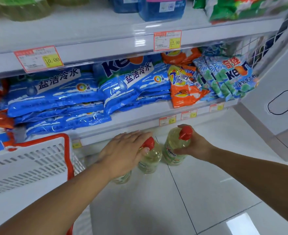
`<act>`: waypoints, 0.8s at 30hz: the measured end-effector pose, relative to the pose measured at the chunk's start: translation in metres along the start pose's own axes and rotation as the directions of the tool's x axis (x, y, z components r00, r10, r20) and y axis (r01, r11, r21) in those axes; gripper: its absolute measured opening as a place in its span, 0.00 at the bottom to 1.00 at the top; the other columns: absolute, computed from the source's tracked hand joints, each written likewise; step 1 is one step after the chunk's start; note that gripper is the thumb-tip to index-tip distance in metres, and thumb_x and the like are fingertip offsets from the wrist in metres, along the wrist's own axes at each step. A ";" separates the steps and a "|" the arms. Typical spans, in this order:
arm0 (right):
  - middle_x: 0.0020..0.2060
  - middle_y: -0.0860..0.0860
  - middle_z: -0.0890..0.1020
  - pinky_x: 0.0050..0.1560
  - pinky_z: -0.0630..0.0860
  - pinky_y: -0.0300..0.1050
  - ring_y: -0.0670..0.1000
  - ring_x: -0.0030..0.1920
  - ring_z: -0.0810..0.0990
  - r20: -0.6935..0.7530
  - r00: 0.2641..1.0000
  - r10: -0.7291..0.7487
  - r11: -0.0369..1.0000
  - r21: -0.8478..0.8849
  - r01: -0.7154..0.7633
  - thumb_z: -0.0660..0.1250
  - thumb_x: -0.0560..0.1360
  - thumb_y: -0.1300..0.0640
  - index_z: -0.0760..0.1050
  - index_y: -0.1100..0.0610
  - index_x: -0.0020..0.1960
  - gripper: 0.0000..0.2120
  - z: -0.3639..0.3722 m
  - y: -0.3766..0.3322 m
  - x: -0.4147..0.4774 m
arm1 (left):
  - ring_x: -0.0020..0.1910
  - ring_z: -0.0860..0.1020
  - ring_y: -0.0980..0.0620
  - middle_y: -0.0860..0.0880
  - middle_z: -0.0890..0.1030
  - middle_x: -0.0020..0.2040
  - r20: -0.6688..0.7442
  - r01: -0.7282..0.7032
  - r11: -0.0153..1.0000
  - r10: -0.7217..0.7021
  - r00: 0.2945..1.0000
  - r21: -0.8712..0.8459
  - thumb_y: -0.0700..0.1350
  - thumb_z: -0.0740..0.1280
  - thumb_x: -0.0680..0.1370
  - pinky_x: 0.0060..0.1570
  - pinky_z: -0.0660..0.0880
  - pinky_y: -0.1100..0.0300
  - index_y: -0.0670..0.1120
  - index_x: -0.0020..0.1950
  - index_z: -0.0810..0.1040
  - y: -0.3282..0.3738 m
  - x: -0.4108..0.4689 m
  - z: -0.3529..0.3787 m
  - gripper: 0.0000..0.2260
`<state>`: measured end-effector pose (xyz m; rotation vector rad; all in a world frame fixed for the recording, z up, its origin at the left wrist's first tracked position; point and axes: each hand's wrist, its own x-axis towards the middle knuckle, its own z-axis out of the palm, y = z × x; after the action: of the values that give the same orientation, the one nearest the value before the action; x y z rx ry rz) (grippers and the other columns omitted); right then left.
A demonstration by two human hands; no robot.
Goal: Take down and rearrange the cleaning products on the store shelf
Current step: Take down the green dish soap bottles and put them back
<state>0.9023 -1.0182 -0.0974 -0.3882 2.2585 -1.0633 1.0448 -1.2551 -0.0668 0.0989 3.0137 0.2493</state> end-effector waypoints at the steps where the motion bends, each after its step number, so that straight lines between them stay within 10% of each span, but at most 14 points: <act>1: 0.58 0.44 0.76 0.52 0.74 0.36 0.47 0.58 0.76 0.023 1.000 0.007 1.000 -0.004 -0.007 0.83 0.63 0.60 0.63 0.41 0.68 0.43 -0.002 0.003 0.002 | 0.76 0.61 0.56 0.56 0.62 0.78 0.002 0.000 1.000 0.000 1.000 -0.001 0.64 0.35 0.75 0.74 0.56 0.57 0.58 0.79 0.52 0.000 0.000 -0.001 0.33; 5: 0.66 0.50 0.71 0.61 0.75 0.47 0.53 0.63 0.73 0.217 0.969 0.120 0.966 -0.250 -0.064 0.82 0.62 0.64 0.55 0.44 0.75 0.52 -0.027 -0.013 0.003 | 0.78 0.54 0.58 0.57 0.55 0.80 0.053 -0.019 0.995 0.024 0.998 -0.094 0.65 0.41 0.77 0.76 0.51 0.58 0.59 0.79 0.51 -0.001 -0.001 -0.005 0.30; 8: 0.65 0.52 0.76 0.59 0.74 0.44 0.53 0.59 0.77 0.236 0.952 0.197 0.910 -0.404 -0.088 0.76 0.70 0.64 0.61 0.45 0.75 0.41 -0.066 -0.060 -0.001 | 0.78 0.54 0.56 0.56 0.54 0.80 -0.037 -0.039 0.987 0.033 0.999 -0.158 0.66 0.47 0.79 0.76 0.54 0.55 0.58 0.79 0.55 -0.013 0.000 -0.030 0.29; 14: 0.44 0.55 0.86 0.50 0.82 0.49 0.56 0.48 0.85 -0.191 0.919 -0.345 0.939 -0.070 0.338 0.68 0.77 0.64 0.81 0.52 0.51 0.09 -0.082 -0.207 -0.024 | 0.65 0.71 0.45 0.46 0.75 0.67 -0.707 0.032 0.997 -0.070 0.704 -0.066 0.55 0.61 0.79 0.68 0.67 0.50 0.45 0.68 0.74 -0.075 -0.006 -0.128 0.22; 19: 0.48 0.57 0.85 0.50 0.81 0.50 0.53 0.47 0.84 -0.242 0.751 -0.614 0.768 0.038 0.640 0.67 0.78 0.66 0.79 0.51 0.48 0.11 -0.021 -0.330 -0.016 | 0.74 0.64 0.45 0.48 0.72 0.71 -0.825 0.331 0.937 -0.271 0.497 -0.108 0.60 0.60 0.78 0.73 0.60 0.43 0.48 0.69 0.74 -0.140 -0.037 -0.171 0.24; 24: 0.58 0.51 0.80 0.62 0.77 0.52 0.48 0.53 0.81 -0.218 0.696 -0.684 0.721 -0.056 0.691 0.73 0.75 0.56 0.74 0.53 0.66 0.21 0.031 -0.430 0.029 | 0.78 0.56 0.47 0.50 0.67 0.74 -0.779 0.415 0.904 -0.333 0.531 -0.104 0.67 0.55 0.78 0.77 0.47 0.44 0.52 0.71 0.71 -0.178 -0.054 -0.171 0.28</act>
<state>0.9029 -1.3243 0.2081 -1.2387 2.3277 -1.5722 1.0682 -1.4622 0.0772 -0.9087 3.7806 0.1118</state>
